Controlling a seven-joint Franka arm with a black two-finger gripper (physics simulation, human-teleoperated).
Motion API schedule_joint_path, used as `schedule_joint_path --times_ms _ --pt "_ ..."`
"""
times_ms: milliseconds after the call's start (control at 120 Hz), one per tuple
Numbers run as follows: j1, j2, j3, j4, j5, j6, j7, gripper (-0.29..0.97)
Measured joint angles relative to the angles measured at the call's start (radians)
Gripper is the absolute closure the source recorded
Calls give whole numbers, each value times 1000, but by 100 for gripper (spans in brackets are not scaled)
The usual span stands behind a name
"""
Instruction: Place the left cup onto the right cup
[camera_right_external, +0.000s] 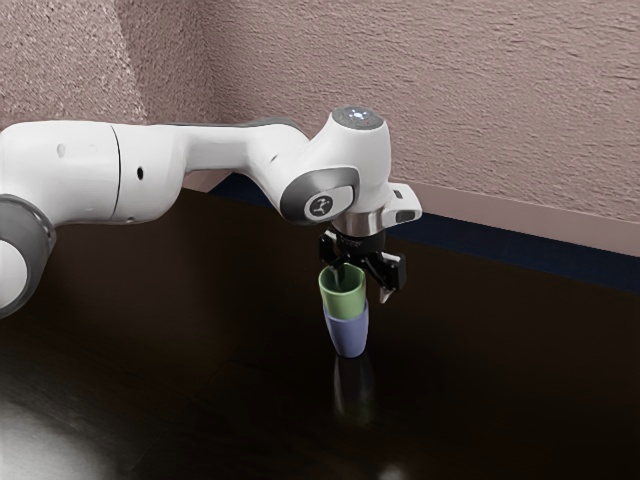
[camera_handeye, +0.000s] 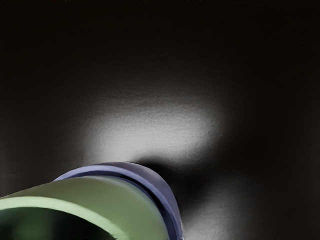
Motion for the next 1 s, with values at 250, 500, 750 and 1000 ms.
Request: schedule_joint_path --times_ms 250,500,750,1000 --pt "0 -18 -1 0 -6 -5 2 1" --pt "0 -90 -4 1 -23 -31 5 0" --pt "2 -198 3 2 -76 -103 10 0" --pt "6 -319 103 3 -153 -194 39 0"
